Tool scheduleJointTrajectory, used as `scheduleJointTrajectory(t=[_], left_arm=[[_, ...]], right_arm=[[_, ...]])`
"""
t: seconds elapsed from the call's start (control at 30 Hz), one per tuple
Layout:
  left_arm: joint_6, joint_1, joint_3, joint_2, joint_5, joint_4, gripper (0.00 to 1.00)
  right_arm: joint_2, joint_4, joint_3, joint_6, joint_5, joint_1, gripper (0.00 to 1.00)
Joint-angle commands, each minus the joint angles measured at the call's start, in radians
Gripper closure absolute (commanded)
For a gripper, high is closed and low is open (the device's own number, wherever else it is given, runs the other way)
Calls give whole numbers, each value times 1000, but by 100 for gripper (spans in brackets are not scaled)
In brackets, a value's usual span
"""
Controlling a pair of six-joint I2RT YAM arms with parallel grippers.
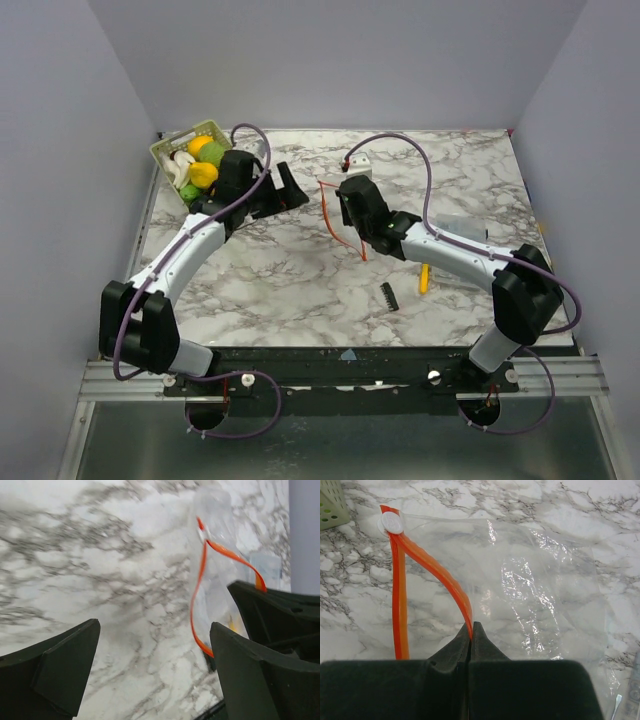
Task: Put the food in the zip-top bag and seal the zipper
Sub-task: Open the zipper of the food storage bag at the center of the board, then pick up the fake fruit from the bin.
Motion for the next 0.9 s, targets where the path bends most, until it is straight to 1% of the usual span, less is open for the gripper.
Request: scheduleJointTrajectory(t=[0.0,0.07,0.23,0.37,0.47,0.57,0.63,0.73,0.77,0.8,0.87], left_arm=[[44,133,-19,-64,-146,-35,3],[53,182,-5,-65,-182,-49,2],[64,296,60,-34,-195,-45,3],[71,397,154,38,-231,-72,8],[101,456,245,126,-249,-107,11],[149,487,339,220,-294,-135,15],[176,504,412,290,-280,-166,17],[214,510,511,380,-300,-210,18],[225,510,531,405,-300,-217,20],[232,510,550,428,-329,-221,21],[239,509,575,462,-351,-228,21]], right_arm=[[17,33,-20,19,-37,-1,99],[20,38,-21,20,-47,-1,99],[28,43,-25,22,-64,-1,99],[28,45,-26,19,-66,-1,99],[22,52,-31,20,-73,-1,99],[19,59,-39,18,-85,-1,99],[20,59,-40,16,-89,-1,99],[23,58,-42,18,-101,-1,99],[26,58,-41,18,-104,-1,99],[28,58,-42,18,-108,-1,99],[29,58,-42,16,-112,-1,99]])
